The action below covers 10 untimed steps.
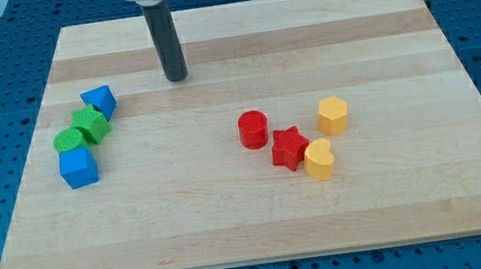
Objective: Point your arm towards the right side of the board
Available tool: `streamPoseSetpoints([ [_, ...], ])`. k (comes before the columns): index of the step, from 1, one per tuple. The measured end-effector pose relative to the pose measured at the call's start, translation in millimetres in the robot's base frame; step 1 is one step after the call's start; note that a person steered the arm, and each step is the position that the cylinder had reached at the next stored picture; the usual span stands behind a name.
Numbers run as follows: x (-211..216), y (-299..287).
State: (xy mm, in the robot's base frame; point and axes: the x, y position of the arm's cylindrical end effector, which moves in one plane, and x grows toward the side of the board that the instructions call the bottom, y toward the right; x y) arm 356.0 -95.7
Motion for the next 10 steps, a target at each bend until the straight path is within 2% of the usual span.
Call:
streamPoseSetpoints([
  [1, 30, -7],
  [2, 28, -17],
  [4, 16, -72],
  [6, 14, -87],
  [7, 9, -81],
  [9, 3, -16],
  [10, 3, 37],
])
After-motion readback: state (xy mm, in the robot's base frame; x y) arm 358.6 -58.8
